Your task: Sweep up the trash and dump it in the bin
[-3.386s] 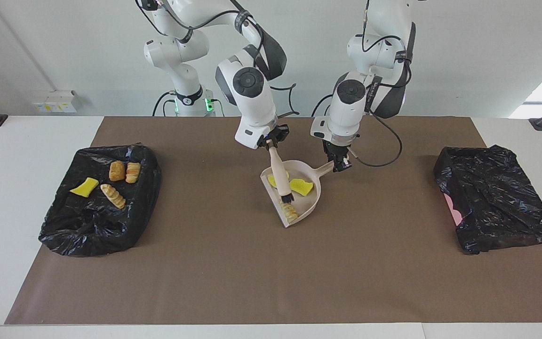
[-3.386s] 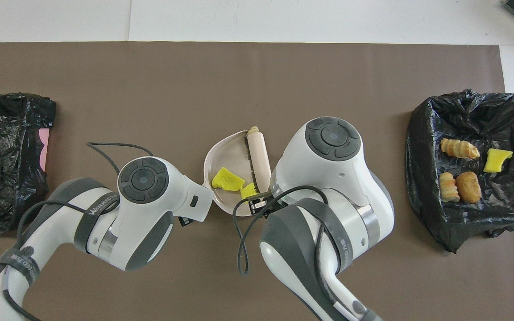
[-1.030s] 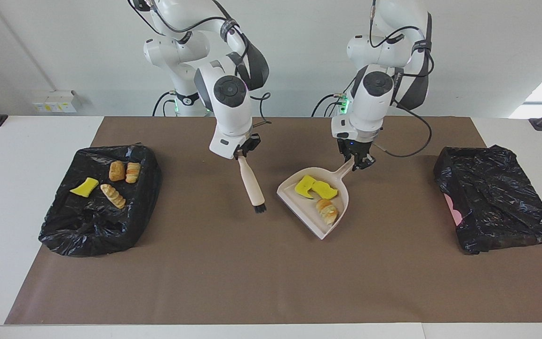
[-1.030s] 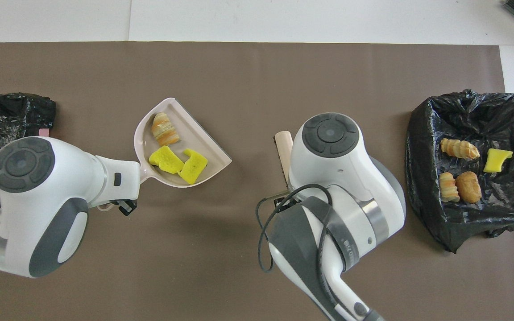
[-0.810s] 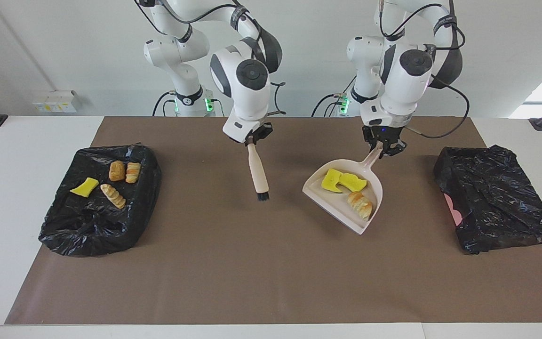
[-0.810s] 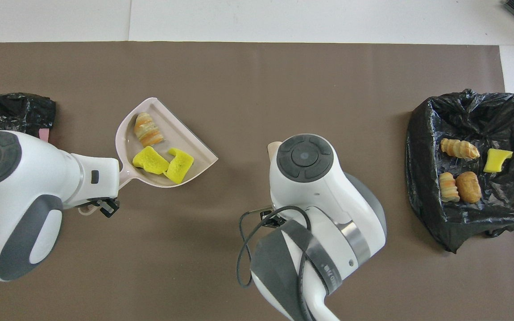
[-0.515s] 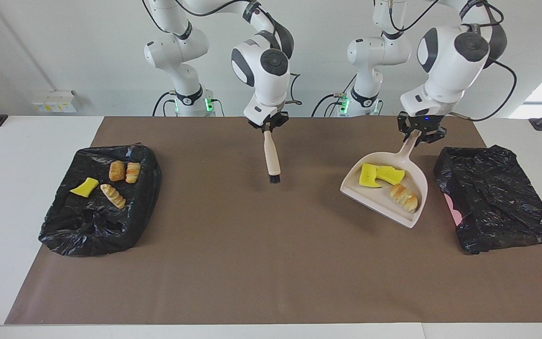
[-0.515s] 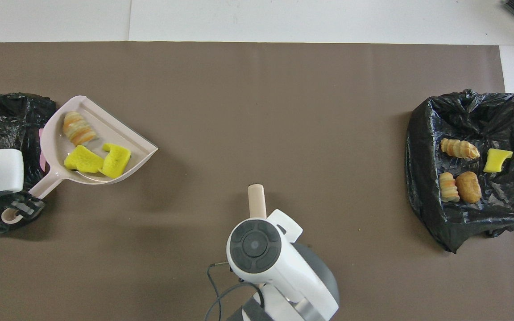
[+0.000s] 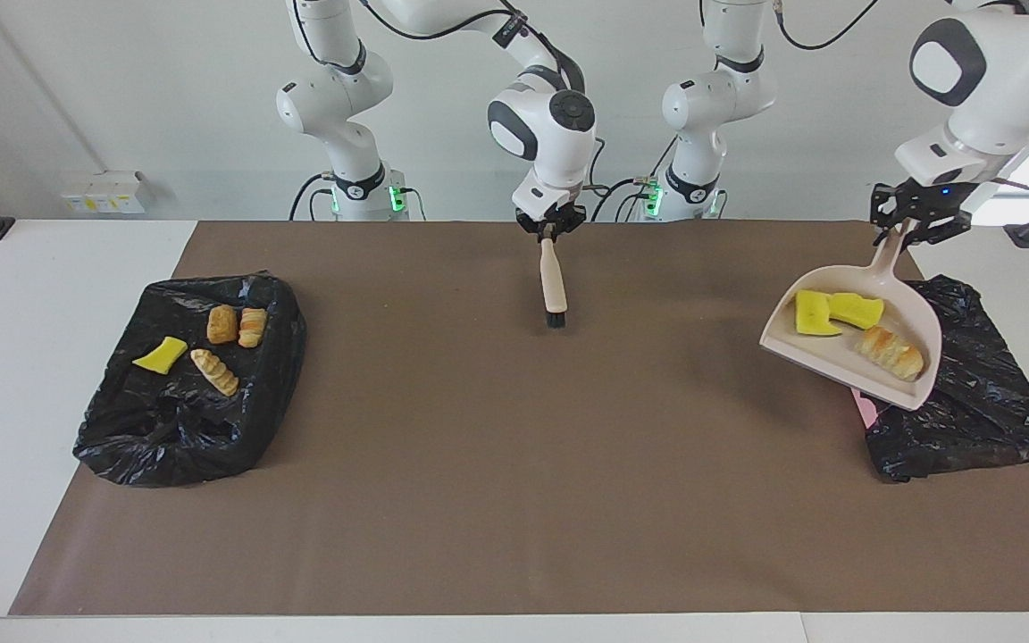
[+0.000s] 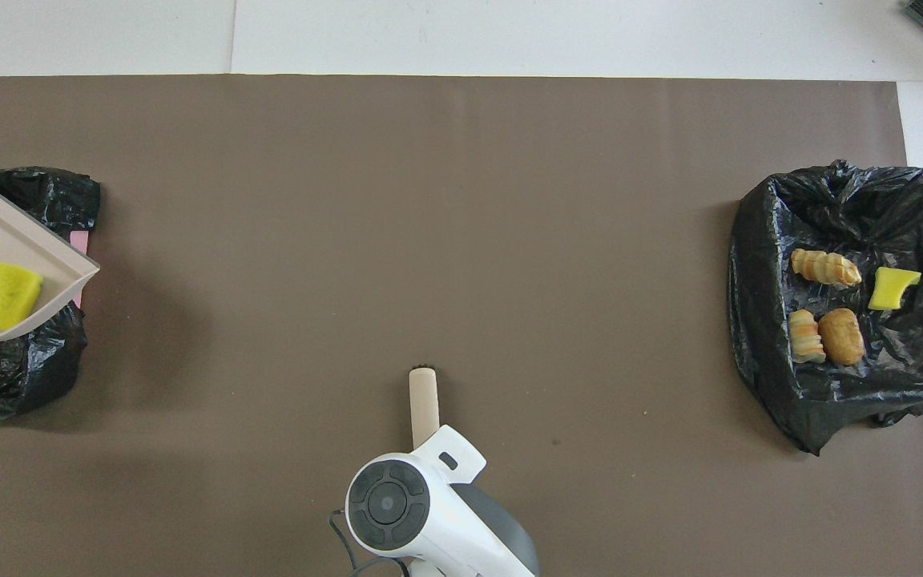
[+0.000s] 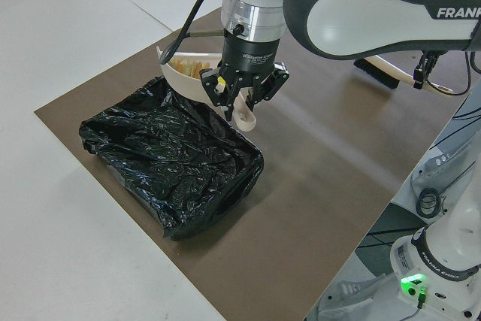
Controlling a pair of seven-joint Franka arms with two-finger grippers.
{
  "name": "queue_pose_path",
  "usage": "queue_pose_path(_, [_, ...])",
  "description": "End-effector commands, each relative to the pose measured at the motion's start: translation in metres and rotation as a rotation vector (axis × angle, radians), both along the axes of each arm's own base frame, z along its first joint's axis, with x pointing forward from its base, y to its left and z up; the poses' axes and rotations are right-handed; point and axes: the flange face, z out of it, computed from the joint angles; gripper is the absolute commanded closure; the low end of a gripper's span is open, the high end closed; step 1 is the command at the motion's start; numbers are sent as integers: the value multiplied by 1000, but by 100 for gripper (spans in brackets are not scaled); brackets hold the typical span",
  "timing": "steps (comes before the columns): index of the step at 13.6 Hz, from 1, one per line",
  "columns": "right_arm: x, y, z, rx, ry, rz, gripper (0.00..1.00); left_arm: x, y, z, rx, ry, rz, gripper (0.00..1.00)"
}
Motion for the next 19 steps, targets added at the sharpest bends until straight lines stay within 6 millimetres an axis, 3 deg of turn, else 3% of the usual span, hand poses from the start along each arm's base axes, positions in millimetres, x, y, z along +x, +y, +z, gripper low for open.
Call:
queue_pose_path(1, [1, -2, -3, 21, 0, -28, 81, 17, 24, 9, 154, 14, -50, 100])
queue_pose_path(2, [0, -2, -2, 18, 3, -27, 71, 18, 35, 16, 189, 16, -46, 100])
queue_pose_path(3, [1, -2, -1, 14, 5, -25, 28, 21, 49, 16, 208, 16, -48, 100])
queue_pose_path(4, [2, 0, 1, 13, 0, -18, 0, 25, 62, 18, 241, 13, -67, 100])
queue_pose_path(7, [21, 1, 35, -16, 20, -9, 0, 40, 81, 23, 419, 68, -135, 100])
queue_pose_path(11, [63, -28, 94, -5, 14, -18, 0, 41, 79, 23, 550, 165, -190, 100])
queue_pose_path(14, [106, -74, 148, 21, 55, 85, 0, 54, 53, 27, 658, 241, -268, 100])
queue_pose_path(19, [163, -146, 215, 66, 18, 78, 0, 73, 12, 34, 822, 342, -365, 100])
